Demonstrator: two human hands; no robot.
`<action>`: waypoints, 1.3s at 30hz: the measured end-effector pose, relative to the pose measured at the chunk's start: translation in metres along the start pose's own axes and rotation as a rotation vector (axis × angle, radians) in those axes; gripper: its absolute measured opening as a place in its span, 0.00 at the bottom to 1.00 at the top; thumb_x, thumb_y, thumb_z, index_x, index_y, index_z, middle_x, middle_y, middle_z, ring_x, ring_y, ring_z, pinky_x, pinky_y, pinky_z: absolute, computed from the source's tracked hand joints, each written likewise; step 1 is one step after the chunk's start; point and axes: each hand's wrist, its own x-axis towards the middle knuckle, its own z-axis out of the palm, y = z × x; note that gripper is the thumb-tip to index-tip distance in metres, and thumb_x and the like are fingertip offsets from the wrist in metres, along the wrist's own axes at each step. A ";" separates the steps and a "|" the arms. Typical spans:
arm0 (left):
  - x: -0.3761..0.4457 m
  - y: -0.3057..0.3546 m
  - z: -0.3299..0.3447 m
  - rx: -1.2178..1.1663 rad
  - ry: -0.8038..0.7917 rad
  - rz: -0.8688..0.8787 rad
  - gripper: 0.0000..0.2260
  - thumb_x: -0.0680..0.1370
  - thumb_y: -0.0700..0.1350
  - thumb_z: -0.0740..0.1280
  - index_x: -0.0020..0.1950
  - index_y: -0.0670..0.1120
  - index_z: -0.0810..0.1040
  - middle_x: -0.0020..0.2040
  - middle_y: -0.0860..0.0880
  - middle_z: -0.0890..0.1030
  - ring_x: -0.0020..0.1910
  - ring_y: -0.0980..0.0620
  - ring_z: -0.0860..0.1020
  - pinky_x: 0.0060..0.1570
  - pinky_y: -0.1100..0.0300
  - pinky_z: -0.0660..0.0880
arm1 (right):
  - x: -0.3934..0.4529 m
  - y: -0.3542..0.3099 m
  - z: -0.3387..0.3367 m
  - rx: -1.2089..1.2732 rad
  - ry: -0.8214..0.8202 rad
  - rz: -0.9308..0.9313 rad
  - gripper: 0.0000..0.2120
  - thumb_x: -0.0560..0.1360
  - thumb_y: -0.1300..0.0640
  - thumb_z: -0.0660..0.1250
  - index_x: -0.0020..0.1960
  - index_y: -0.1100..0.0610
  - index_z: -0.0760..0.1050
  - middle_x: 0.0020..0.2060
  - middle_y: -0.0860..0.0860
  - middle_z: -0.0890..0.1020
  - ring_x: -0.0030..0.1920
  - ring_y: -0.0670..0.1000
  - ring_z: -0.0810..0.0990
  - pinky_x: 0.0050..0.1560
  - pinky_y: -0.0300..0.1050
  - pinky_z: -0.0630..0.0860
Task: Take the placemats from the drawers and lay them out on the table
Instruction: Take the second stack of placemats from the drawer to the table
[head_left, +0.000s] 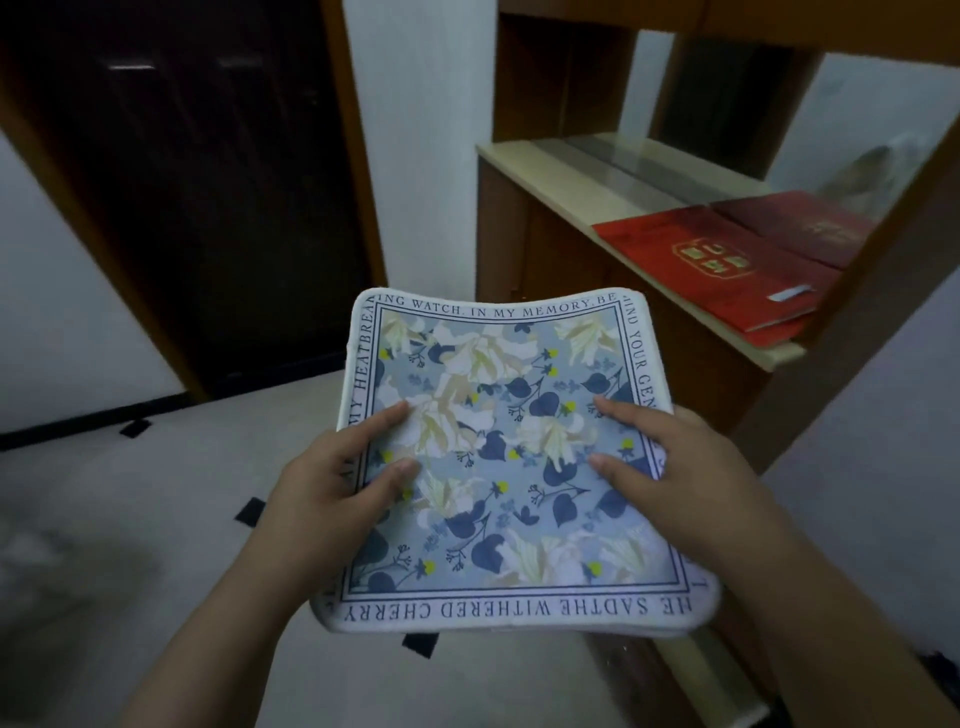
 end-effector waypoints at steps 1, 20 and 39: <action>0.000 -0.005 -0.011 0.005 0.020 -0.008 0.21 0.76 0.54 0.73 0.66 0.72 0.75 0.61 0.65 0.76 0.54 0.65 0.80 0.46 0.67 0.81 | 0.007 -0.009 0.008 0.012 -0.019 -0.021 0.24 0.73 0.44 0.74 0.67 0.33 0.73 0.58 0.41 0.72 0.52 0.38 0.75 0.49 0.31 0.71; 0.000 -0.130 -0.263 0.184 0.484 -0.188 0.23 0.76 0.53 0.74 0.69 0.68 0.75 0.61 0.65 0.77 0.56 0.74 0.75 0.56 0.68 0.75 | 0.134 -0.239 0.245 0.039 -0.354 -0.365 0.25 0.74 0.44 0.72 0.69 0.33 0.71 0.61 0.41 0.70 0.54 0.39 0.72 0.39 0.21 0.66; 0.034 -0.189 -0.362 0.207 1.154 -0.565 0.21 0.76 0.54 0.74 0.67 0.69 0.76 0.61 0.68 0.76 0.59 0.75 0.72 0.62 0.63 0.74 | 0.299 -0.443 0.464 0.070 -0.854 -0.904 0.28 0.74 0.43 0.72 0.70 0.31 0.68 0.61 0.40 0.71 0.57 0.42 0.74 0.57 0.38 0.71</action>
